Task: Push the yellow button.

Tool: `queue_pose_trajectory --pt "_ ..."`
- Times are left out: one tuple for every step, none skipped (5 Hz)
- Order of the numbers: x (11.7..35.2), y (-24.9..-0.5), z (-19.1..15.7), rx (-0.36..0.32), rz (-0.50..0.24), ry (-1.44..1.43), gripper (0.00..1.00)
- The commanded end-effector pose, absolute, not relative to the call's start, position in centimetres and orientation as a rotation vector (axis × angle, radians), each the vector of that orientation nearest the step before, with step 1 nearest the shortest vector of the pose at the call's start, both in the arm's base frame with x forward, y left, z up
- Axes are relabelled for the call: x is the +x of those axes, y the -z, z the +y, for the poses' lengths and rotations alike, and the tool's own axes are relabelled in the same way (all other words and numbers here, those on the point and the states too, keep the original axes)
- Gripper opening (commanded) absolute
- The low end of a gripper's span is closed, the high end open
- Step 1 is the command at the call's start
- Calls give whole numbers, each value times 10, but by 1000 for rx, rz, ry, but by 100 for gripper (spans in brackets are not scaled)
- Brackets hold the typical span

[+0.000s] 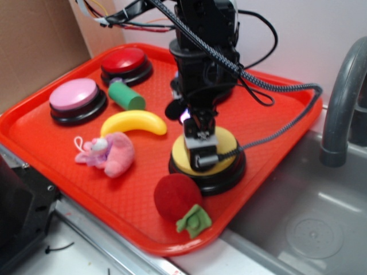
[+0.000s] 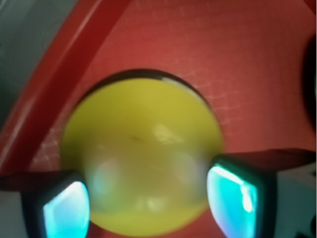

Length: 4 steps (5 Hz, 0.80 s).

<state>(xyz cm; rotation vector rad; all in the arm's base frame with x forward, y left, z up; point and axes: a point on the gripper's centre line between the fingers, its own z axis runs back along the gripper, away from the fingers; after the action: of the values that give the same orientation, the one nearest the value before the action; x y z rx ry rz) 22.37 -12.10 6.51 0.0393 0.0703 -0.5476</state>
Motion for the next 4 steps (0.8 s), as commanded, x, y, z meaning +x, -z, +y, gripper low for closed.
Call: queue_pose_trajectory --pt "228 -113 -119 19 -16 537 100" --pt "222 -125 -110 23 -13 488 100" --pt "218 -132 -105 9 -15 466 100" --pt "211 -142 -98 2 -37 426 100"
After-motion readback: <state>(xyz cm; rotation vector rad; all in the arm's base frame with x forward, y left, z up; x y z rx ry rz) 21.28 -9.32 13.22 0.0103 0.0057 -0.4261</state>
